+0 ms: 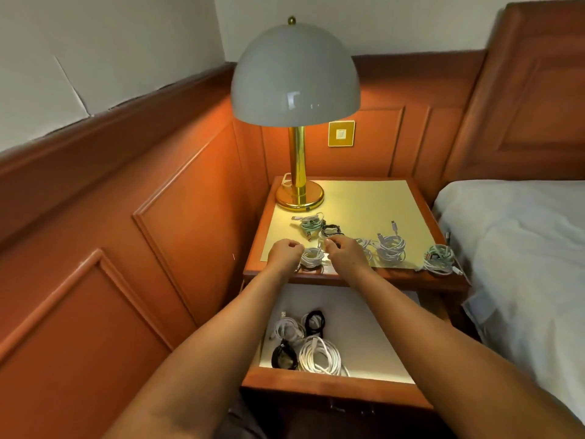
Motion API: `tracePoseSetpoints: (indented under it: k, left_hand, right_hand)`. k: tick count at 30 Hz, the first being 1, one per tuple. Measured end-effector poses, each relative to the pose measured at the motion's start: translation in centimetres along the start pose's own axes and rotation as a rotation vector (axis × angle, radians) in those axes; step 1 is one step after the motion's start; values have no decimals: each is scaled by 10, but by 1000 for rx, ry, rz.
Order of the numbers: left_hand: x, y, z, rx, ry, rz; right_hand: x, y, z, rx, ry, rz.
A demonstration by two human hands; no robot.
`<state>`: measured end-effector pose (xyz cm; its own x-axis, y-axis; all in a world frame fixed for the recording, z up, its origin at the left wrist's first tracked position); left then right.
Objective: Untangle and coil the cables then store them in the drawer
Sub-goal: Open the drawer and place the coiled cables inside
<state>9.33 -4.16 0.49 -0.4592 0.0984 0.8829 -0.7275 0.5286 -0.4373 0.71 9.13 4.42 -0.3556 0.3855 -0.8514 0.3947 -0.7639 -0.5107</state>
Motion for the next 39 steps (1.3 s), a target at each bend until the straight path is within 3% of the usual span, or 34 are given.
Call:
tracePoseSetpoints:
  k: [5,13,22,31,39]
  left_hand:
    - [0,3,12,29,-42,83]
    - [-28,31,46,-87,-203,183]
    - [-26,49,83,-115,-52,499]
    - [-31,44,102,-51,-77,450]
    - [-27,44,99,-90,-88,363]
  right_hand:
    - [-5,4,47,6,38,-29]
    - [-3,35,144,-149,124,-149]
    - [20,77,198,-324,221,-420]
    - [36,104,208,-452,325,-511]
    - [37,118,206,-504,394,-334]
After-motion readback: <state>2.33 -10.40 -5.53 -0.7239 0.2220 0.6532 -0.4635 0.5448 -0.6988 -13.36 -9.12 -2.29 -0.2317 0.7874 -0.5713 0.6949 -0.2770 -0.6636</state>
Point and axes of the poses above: each hand's wrist, its own z-axis towards the middle knuckle, its own y-axis out of the palm, x = y × z, the point moved 8 cm from there along z, towards the middle knuckle, and after that the axes turned 10 degrees about x, right-handed, at the moved point
